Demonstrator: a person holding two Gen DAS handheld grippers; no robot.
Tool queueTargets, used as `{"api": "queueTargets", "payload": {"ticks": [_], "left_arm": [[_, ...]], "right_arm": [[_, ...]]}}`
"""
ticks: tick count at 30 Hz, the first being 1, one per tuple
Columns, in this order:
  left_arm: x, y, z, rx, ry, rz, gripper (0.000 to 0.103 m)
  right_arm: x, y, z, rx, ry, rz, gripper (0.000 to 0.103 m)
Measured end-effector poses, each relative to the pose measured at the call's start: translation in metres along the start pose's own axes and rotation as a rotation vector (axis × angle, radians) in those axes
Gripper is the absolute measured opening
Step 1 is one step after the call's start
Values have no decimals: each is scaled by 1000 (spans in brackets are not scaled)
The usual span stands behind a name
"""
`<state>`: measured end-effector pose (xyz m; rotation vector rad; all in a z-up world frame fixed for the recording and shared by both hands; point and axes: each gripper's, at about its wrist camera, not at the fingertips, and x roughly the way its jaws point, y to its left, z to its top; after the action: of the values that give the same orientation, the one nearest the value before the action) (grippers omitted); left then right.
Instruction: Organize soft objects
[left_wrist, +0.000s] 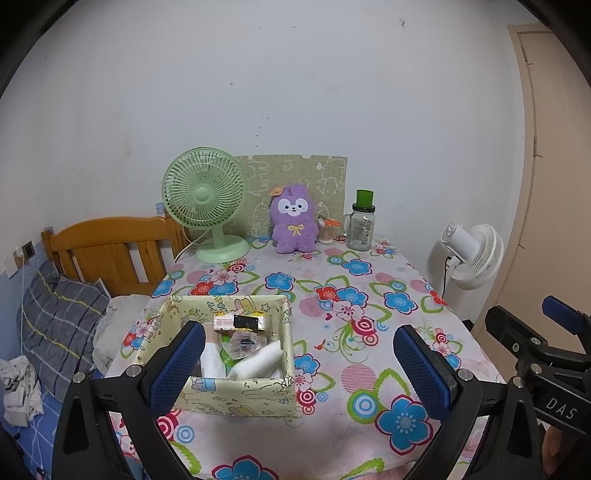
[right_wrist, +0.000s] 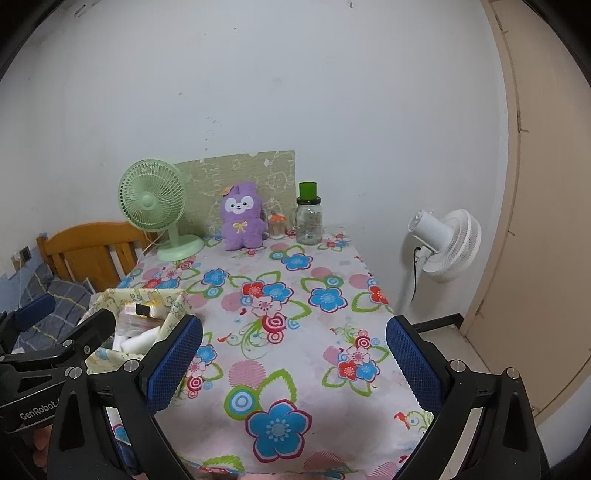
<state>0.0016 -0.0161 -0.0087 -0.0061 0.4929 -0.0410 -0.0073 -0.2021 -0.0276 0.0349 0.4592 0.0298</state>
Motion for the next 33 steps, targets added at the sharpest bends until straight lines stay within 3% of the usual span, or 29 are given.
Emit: {"api": "queueTargets", "payload": {"ticks": [33], "left_arm": [[-2, -5, 1, -3, -7, -2, 103]], "right_arm": [[-5, -7, 1, 18, -31, -21, 101]]}}
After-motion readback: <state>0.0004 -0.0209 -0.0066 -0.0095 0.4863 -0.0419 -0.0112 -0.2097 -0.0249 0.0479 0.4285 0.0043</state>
